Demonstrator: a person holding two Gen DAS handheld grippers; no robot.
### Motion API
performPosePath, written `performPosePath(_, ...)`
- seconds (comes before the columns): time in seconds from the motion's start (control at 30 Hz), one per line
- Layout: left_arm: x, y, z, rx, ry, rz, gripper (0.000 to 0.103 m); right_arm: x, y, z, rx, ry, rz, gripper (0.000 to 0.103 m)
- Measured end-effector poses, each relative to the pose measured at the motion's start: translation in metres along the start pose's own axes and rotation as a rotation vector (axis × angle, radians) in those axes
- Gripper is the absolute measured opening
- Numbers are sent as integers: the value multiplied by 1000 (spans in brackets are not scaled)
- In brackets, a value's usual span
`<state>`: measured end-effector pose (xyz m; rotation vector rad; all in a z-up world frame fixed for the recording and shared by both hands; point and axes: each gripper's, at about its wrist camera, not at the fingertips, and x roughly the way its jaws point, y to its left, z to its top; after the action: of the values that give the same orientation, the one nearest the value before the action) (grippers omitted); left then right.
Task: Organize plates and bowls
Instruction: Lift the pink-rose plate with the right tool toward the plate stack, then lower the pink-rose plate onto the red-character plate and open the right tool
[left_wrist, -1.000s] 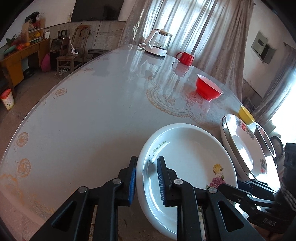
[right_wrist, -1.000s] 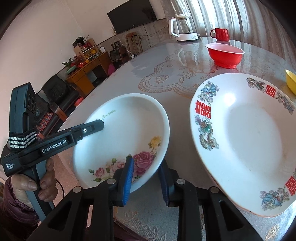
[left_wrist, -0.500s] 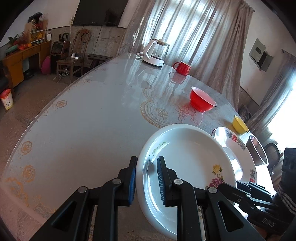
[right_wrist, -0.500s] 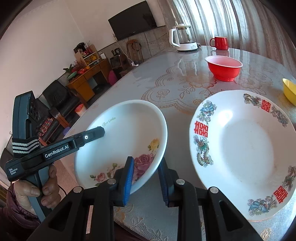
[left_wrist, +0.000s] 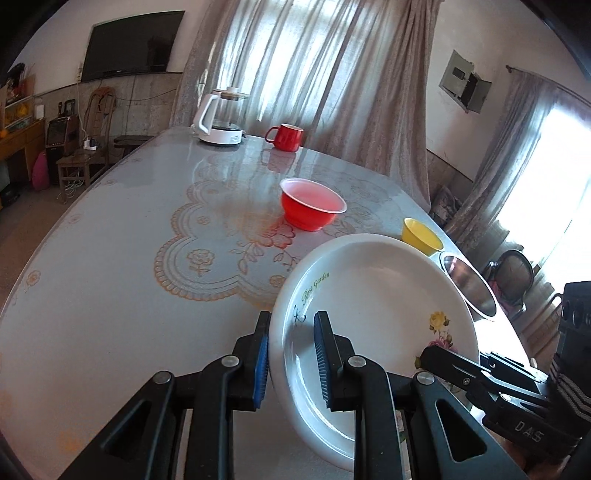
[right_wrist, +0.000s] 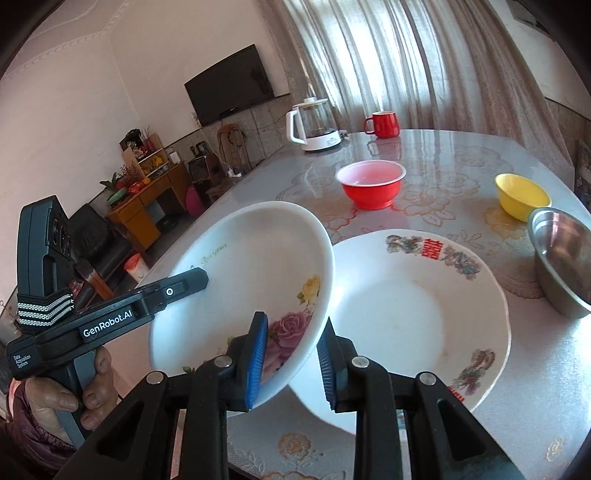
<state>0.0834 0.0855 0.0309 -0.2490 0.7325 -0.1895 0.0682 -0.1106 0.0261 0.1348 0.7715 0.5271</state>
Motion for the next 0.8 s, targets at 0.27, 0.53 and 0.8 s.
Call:
performPosePath(0.27,41,-47,3,115,76,-17,21,-13,-51,1,151,-16,-134,26)
performPosePath(0.53,67,-56,-4,138,144,-14,21,-6,-60,-1,76,-1,-307,26)
performPosePath(0.8,69,-51,-7,114,154,-20,21,9,-68,-5,42,11,-362,26)
